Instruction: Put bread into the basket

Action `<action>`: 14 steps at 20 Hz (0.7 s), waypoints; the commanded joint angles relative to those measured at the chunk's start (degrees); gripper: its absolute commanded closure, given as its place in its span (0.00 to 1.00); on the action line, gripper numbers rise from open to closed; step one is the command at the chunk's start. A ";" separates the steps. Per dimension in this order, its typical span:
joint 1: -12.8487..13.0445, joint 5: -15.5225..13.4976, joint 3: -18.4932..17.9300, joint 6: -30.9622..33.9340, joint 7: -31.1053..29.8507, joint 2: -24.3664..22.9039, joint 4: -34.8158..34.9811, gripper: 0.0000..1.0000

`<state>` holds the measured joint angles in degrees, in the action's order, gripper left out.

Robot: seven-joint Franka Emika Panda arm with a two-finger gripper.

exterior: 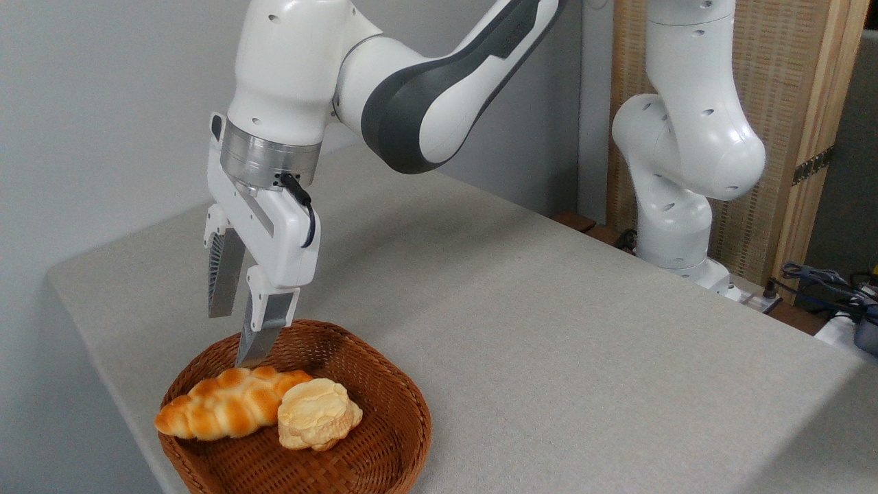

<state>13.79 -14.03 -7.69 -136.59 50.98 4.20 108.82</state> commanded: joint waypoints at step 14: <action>0.36 6.39 -2.42 29.63 -8.26 -6.58 -5.99 0.00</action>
<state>13.76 -8.23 -9.46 -108.66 43.67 -3.21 103.99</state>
